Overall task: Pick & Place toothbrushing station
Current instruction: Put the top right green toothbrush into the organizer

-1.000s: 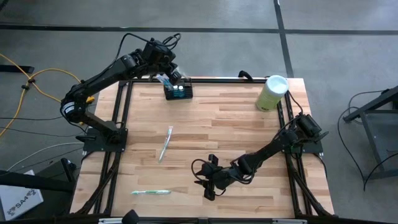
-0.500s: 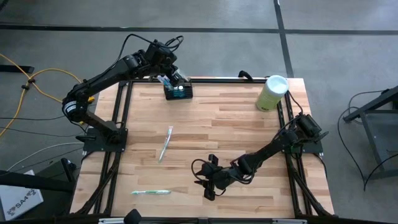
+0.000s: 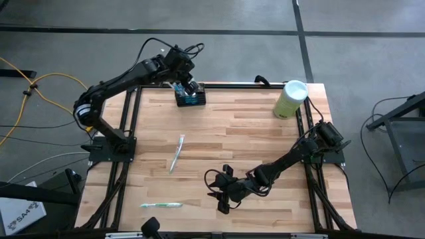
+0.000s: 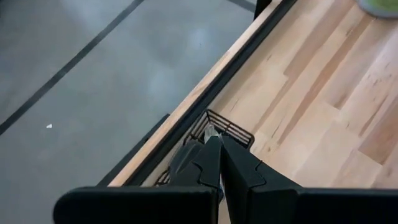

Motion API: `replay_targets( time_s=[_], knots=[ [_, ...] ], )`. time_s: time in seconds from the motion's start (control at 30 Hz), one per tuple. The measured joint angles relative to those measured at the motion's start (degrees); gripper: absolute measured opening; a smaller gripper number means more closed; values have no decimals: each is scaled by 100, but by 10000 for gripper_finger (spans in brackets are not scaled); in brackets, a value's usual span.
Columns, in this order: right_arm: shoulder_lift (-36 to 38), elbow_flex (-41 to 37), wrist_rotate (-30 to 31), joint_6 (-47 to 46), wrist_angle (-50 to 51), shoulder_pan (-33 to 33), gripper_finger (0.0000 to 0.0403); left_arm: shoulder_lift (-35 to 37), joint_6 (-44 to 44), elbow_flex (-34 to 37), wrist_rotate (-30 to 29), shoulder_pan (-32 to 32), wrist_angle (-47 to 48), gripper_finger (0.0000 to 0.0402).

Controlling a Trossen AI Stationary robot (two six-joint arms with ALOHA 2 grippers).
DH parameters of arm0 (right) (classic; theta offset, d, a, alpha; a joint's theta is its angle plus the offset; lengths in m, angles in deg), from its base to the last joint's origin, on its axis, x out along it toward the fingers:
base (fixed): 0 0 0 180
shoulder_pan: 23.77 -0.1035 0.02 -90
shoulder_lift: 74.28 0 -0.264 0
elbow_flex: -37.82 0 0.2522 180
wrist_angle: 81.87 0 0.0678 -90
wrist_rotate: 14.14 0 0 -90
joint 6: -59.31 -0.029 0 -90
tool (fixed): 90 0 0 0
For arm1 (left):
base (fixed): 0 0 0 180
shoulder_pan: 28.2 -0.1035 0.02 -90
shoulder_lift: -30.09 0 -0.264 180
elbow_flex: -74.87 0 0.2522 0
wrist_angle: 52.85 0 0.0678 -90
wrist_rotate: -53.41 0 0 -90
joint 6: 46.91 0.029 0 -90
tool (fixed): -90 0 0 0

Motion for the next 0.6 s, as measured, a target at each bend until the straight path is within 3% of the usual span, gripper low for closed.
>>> replay_targets(
  time_s=[0.6],
  knots=[
    [2, 0, 2, -2, 0, 0, 148, -131, -8, 2, 224, -362, 36, 0]
  ],
)
